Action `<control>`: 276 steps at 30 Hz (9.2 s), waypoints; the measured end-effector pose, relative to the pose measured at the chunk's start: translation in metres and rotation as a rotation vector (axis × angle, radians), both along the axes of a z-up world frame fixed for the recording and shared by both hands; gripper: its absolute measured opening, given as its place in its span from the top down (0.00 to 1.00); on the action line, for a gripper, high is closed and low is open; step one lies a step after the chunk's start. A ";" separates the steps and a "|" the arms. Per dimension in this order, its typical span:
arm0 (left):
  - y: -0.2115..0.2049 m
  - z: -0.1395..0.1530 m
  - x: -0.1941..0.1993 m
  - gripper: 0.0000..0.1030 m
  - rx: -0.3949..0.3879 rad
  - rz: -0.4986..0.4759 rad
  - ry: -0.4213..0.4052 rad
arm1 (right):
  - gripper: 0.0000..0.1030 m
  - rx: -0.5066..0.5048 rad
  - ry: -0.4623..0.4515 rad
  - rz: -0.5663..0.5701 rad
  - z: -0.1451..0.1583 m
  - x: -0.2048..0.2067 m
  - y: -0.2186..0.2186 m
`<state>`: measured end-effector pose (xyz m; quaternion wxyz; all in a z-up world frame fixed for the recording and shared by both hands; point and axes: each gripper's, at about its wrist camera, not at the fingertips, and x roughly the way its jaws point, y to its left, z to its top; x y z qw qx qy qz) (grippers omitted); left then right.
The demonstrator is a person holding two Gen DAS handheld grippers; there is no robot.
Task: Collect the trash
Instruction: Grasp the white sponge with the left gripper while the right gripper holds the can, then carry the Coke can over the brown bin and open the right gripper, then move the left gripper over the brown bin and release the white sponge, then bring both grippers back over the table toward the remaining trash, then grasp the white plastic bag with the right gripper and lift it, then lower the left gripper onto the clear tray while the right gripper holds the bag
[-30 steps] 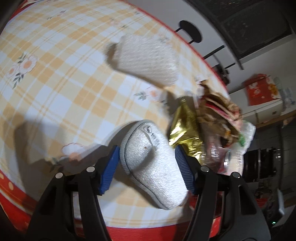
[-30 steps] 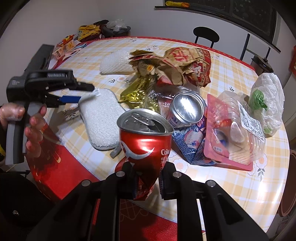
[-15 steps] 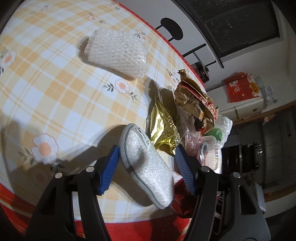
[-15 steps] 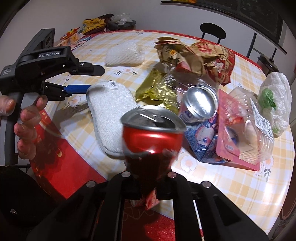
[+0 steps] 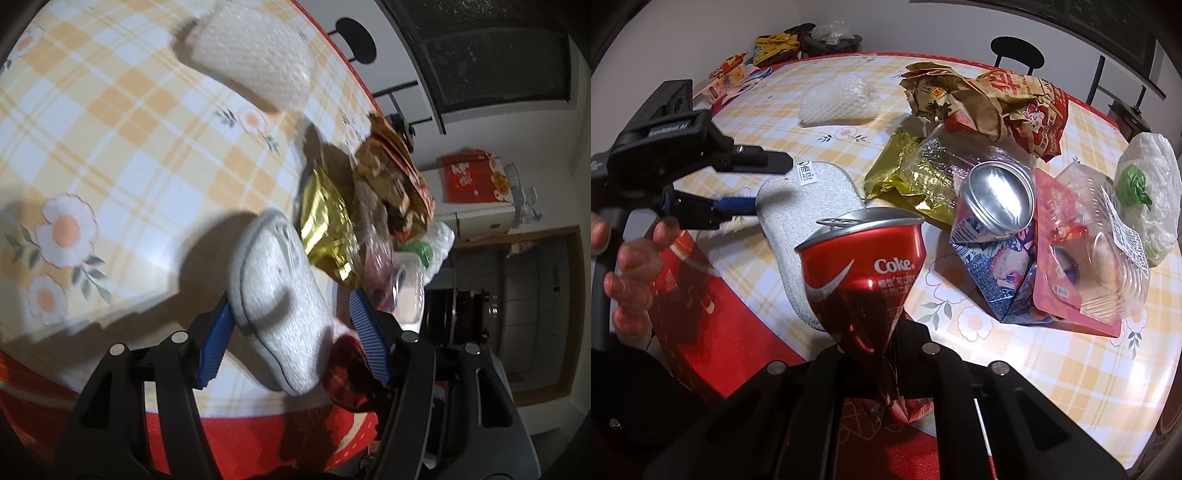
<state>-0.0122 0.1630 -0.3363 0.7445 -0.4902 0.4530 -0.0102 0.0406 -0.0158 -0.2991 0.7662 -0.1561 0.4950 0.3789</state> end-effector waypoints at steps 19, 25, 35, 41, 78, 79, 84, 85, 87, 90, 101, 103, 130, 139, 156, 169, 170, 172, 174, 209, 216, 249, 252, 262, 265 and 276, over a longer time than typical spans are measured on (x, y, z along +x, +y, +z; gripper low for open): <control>-0.032 -0.018 0.016 0.76 -0.039 -0.128 0.037 | 0.94 0.010 0.021 -0.035 -0.002 0.000 -0.011; -0.030 0.004 0.015 0.80 0.008 -0.158 -0.047 | 0.95 0.024 0.011 -0.028 0.005 -0.004 -0.008; 0.000 0.050 0.004 0.80 0.195 -0.203 -0.126 | 0.95 0.070 -0.051 -0.145 0.037 0.002 -0.005; 0.011 0.075 0.005 0.80 0.359 -0.260 -0.173 | 0.95 0.065 -0.084 -0.242 0.052 0.008 0.000; -0.174 0.179 0.067 0.80 0.506 -0.136 -0.330 | 0.95 -0.033 -0.127 -0.827 0.011 0.153 -0.431; -0.181 0.179 0.069 0.80 0.510 -0.136 -0.330 | 0.95 -0.038 -0.116 -0.827 0.002 0.157 -0.438; -0.214 0.177 0.078 0.80 0.529 -0.166 -0.311 | 0.95 -0.039 -0.068 -0.854 -0.029 0.171 -0.458; -0.220 0.178 0.080 0.80 0.535 -0.172 -0.309 | 0.95 -0.030 -0.055 -0.868 -0.033 0.174 -0.462; -0.225 0.177 0.085 0.80 0.541 -0.176 -0.307 | 0.95 -0.014 -0.039 -0.884 -0.040 0.178 -0.468; -0.235 0.176 0.091 0.80 0.550 -0.188 -0.305 | 0.94 -0.011 -0.031 -0.883 -0.047 0.186 -0.470; -0.272 0.169 0.122 0.80 0.536 -0.291 -0.334 | 0.37 0.050 -0.102 -0.891 -0.019 0.179 -0.476; -0.283 0.167 0.129 0.80 0.527 -0.323 -0.349 | 0.23 0.071 -0.138 -0.891 -0.006 0.172 -0.477; -0.562 0.091 0.281 0.78 0.398 -0.859 -0.404 | 0.05 0.210 -0.289 -1.154 0.077 0.034 -0.541; -0.585 0.084 0.297 0.07 0.346 -0.846 -0.404 | 0.05 0.216 -0.323 -1.198 0.087 0.011 -0.550; -0.458 0.150 0.264 0.06 0.664 -0.566 -0.445 | 0.05 0.303 -0.351 -1.099 0.112 0.045 -0.518; -0.268 0.170 0.184 0.05 0.840 -0.186 -0.268 | 0.05 0.391 -0.298 -0.853 0.121 0.101 -0.417; -0.245 0.169 0.173 0.05 0.850 -0.142 -0.238 | 0.05 0.398 -0.283 -0.823 0.120 0.106 -0.404; -0.216 0.167 0.155 0.05 0.856 -0.092 -0.206 | 0.05 0.406 -0.268 -0.785 0.119 0.111 -0.386; -0.182 0.168 0.132 0.05 0.861 -0.037 -0.165 | 0.05 0.410 -0.241 -0.744 0.119 0.119 -0.363; 0.066 0.115 -0.008 0.06 0.678 0.198 -0.021 | 0.05 0.173 -0.237 -0.582 0.119 0.118 -0.124; 0.078 0.103 0.002 0.06 0.673 0.186 -0.003 | 0.05 0.147 -0.198 -0.620 0.100 0.161 -0.145; 0.059 0.079 0.038 0.12 0.643 0.082 0.009 | 0.61 0.071 -0.063 -0.668 0.024 0.250 -0.130; 0.049 0.080 0.043 0.17 0.628 0.053 -0.003 | 0.63 0.107 -0.091 -0.657 0.036 0.242 -0.130; -0.006 0.086 0.065 0.24 0.597 -0.099 -0.080 | 0.65 0.258 -0.164 -0.643 0.082 0.206 -0.145; -0.030 0.085 0.071 0.27 0.581 -0.160 -0.105 | 0.65 0.288 -0.168 -0.627 0.091 0.192 -0.150; -0.125 0.050 0.098 0.36 0.461 -0.421 -0.128 | 0.65 0.293 -0.123 -0.616 0.081 0.143 -0.172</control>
